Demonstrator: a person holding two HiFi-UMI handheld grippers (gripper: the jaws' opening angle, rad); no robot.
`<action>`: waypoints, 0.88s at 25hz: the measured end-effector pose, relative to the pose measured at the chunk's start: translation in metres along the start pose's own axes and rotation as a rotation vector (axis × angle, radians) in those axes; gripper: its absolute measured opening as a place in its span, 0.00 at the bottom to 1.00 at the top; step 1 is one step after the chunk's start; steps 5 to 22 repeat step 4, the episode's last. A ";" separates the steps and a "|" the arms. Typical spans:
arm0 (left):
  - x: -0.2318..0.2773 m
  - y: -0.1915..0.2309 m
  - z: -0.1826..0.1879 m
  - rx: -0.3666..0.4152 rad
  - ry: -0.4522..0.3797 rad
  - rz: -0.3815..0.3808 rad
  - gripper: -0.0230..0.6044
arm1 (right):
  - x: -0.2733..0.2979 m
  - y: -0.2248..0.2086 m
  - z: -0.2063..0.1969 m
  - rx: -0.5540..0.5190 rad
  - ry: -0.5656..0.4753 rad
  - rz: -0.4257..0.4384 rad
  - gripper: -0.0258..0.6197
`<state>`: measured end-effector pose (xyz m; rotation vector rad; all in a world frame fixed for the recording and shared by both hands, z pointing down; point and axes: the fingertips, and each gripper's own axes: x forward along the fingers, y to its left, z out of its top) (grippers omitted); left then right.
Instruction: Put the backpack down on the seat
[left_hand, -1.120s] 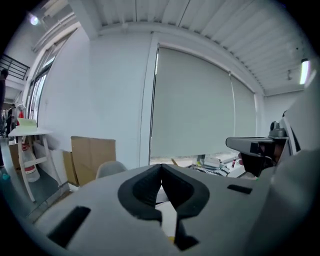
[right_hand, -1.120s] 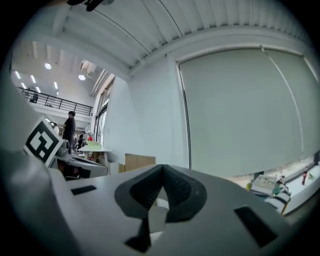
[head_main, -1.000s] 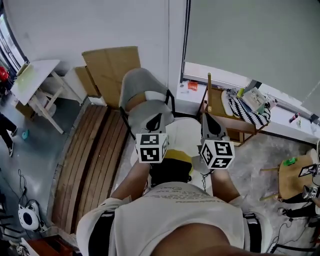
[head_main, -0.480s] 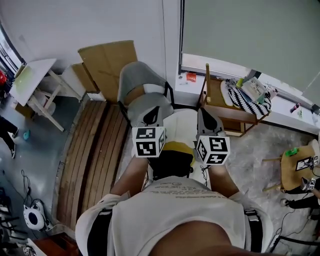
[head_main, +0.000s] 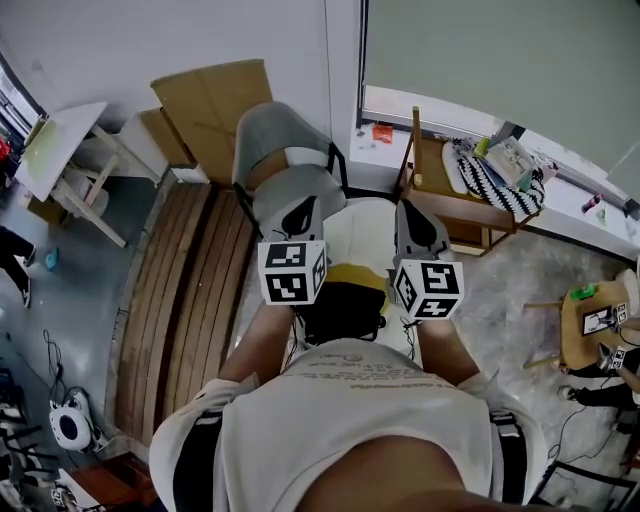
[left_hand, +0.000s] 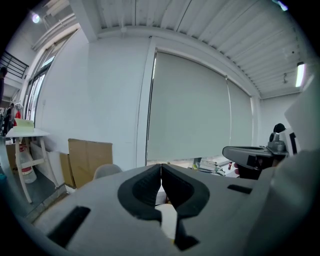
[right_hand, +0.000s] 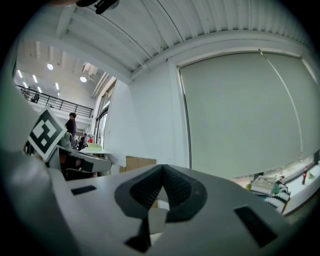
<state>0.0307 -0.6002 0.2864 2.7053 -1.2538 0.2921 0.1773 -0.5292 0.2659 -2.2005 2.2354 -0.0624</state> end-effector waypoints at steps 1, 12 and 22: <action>-0.001 -0.001 -0.004 -0.002 0.005 -0.001 0.07 | -0.002 0.000 -0.002 0.003 0.003 -0.001 0.08; -0.003 -0.006 -0.013 -0.008 0.018 -0.008 0.07 | -0.006 -0.001 -0.008 0.010 0.011 -0.001 0.08; -0.003 -0.006 -0.013 -0.008 0.018 -0.008 0.07 | -0.006 -0.001 -0.008 0.010 0.011 -0.001 0.08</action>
